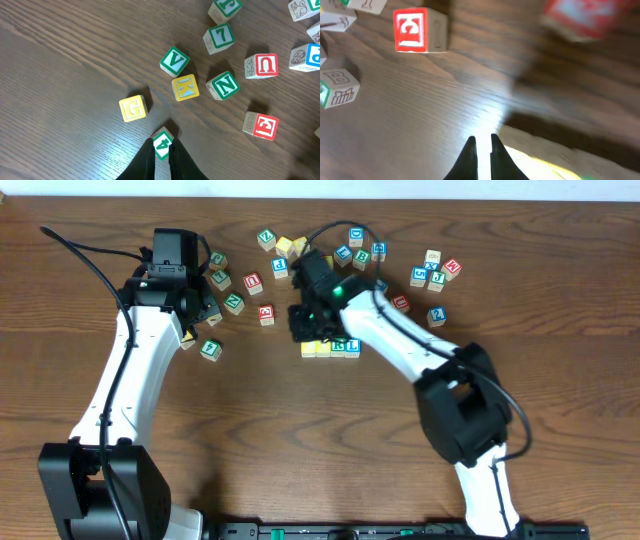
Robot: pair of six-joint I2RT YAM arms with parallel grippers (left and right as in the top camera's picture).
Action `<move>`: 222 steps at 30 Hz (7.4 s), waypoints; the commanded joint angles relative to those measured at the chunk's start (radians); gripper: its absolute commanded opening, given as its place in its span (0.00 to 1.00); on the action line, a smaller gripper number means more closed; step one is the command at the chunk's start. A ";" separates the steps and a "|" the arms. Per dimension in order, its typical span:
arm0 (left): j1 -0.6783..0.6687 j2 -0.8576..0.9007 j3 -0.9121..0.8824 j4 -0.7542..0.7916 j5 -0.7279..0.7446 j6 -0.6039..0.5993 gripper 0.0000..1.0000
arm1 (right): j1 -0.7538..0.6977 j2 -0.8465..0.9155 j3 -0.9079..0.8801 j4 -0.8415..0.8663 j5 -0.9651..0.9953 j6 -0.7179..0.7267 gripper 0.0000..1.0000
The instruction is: Spell out CORL
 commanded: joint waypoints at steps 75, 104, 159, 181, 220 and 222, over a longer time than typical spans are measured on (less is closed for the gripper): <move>0.001 -0.079 0.007 -0.072 0.158 0.135 0.12 | -0.266 -0.362 -0.238 -0.123 0.109 -0.106 0.12; 0.002 -0.317 0.007 -0.112 0.152 0.138 0.90 | -0.295 -0.640 -0.238 -0.294 0.165 -0.158 0.99; 0.002 -0.307 0.007 -0.112 0.153 0.137 0.91 | -0.571 -1.453 -1.107 0.510 0.123 -0.349 0.99; 0.002 -0.307 0.007 -0.112 0.153 0.137 0.91 | -0.631 -2.157 -1.765 0.760 0.124 -0.349 0.99; 0.002 -0.307 0.007 -0.112 0.153 0.138 0.91 | -0.625 -2.208 -1.765 0.666 0.124 -0.349 0.99; 0.002 -0.307 0.007 -0.112 0.152 0.138 0.91 | -0.625 -2.208 -1.765 0.666 0.124 -0.349 0.99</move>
